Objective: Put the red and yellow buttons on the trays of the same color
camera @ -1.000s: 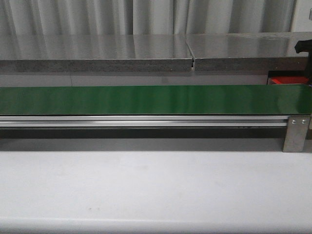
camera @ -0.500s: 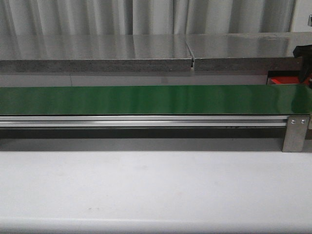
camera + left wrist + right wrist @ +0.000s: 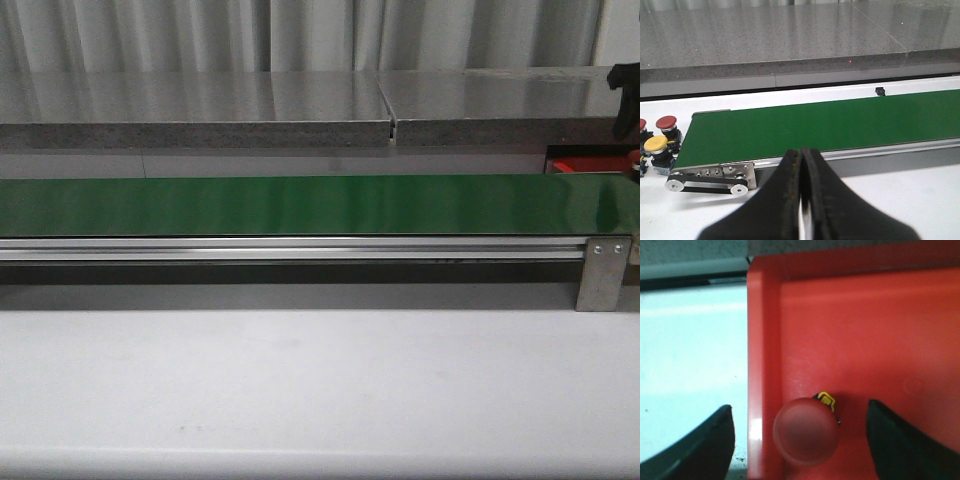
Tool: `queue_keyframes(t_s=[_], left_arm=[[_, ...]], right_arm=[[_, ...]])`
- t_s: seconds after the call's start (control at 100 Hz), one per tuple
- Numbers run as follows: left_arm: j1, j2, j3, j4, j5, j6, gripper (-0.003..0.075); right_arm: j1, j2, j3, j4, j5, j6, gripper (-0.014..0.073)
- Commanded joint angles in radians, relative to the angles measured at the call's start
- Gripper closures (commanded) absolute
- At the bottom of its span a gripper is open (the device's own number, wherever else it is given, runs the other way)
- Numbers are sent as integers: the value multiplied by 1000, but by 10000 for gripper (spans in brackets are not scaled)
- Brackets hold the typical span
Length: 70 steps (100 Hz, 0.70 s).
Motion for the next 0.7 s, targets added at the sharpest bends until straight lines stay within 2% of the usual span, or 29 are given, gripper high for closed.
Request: queue_keyframes(t_s=[0.0,0.31,0.69], left_arm=[[-6,14,-25,-19,-78,-5,741],[-6,14,-25,-19,-78,-5,741],[-6,14,-25,-19,-78,-5,741]], right_arm=[[-3,-120,-4,-3,-34,-4,51],[16,-315,166,-15,-69,-6,51],[86,-523,343,-17,-95,-58,51]])
